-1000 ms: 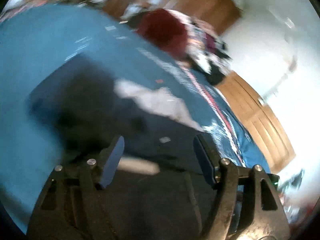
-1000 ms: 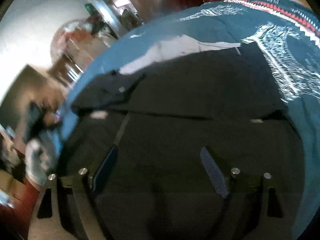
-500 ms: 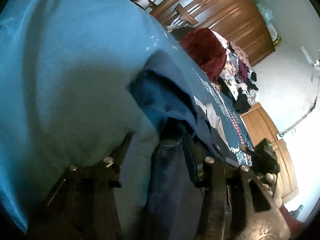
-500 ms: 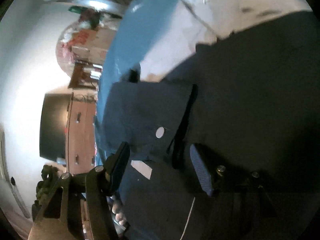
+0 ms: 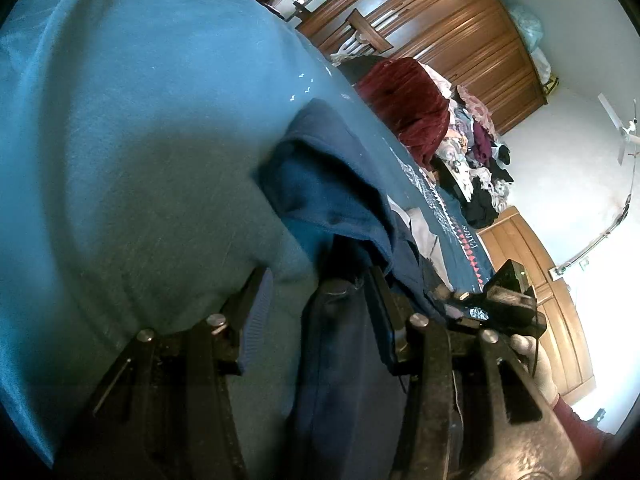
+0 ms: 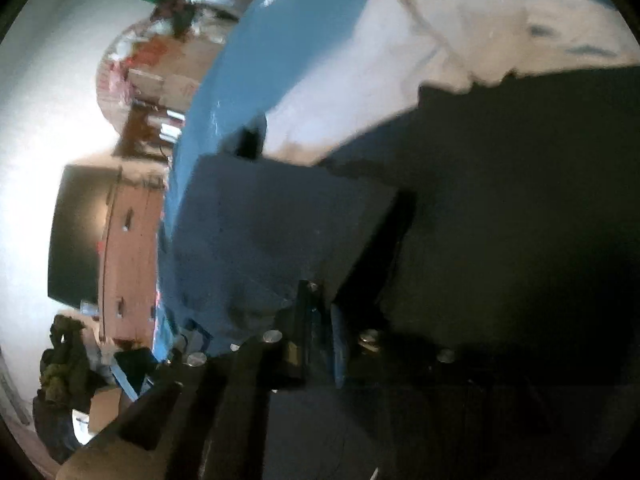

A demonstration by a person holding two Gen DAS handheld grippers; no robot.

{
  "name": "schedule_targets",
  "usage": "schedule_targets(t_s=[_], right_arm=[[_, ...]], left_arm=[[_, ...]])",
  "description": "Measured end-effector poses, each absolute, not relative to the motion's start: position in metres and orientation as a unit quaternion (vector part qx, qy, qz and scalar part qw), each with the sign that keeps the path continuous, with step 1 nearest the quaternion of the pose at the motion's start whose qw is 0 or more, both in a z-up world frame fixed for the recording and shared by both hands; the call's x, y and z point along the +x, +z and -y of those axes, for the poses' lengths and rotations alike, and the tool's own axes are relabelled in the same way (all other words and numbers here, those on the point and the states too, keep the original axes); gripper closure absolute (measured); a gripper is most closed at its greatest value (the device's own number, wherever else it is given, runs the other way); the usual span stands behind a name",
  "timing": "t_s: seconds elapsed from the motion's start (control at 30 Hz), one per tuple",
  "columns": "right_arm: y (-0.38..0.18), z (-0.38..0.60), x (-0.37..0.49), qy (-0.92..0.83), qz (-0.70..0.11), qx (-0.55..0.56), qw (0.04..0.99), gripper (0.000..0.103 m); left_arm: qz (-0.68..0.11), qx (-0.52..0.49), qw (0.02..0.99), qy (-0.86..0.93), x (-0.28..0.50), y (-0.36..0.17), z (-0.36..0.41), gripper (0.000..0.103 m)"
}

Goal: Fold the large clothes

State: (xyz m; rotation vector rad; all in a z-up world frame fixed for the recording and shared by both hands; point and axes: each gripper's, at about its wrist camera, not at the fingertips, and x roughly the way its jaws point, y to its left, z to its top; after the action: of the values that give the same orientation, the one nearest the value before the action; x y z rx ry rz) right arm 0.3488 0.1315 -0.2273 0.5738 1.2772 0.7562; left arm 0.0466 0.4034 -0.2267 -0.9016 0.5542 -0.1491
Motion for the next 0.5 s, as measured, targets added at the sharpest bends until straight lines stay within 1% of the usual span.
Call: schedule_targets(t_s=[0.1, 0.2, 0.27, 0.33, 0.5], right_arm=[[-0.186, -0.098, 0.34, 0.341, -0.518, 0.263, 0.739, 0.099], [-0.15, -0.052, 0.332, 0.322, -0.477, 0.268, 0.772, 0.099], [-0.139, -0.029, 0.328, 0.307, -0.466, 0.264, 0.787, 0.099], [-0.133, -0.004, 0.324, 0.29, -0.458, 0.262, 0.798, 0.099], [-0.134, 0.043, 0.311, 0.254, -0.446, 0.272, 0.814, 0.099]], left_arm=[[-0.261, -0.422, 0.865, -0.072, 0.045, -0.226, -0.403, 0.055], [-0.257, -0.417, 0.868, -0.079, 0.045, -0.224, -0.4, 0.049], [-0.254, -0.416, 0.869, -0.085, 0.044, -0.222, -0.401, 0.044], [-0.25, -0.416, 0.87, -0.089, 0.043, -0.221, -0.402, 0.042], [-0.269, -0.398, 0.874, -0.071, 0.051, -0.218, -0.399, 0.043]])
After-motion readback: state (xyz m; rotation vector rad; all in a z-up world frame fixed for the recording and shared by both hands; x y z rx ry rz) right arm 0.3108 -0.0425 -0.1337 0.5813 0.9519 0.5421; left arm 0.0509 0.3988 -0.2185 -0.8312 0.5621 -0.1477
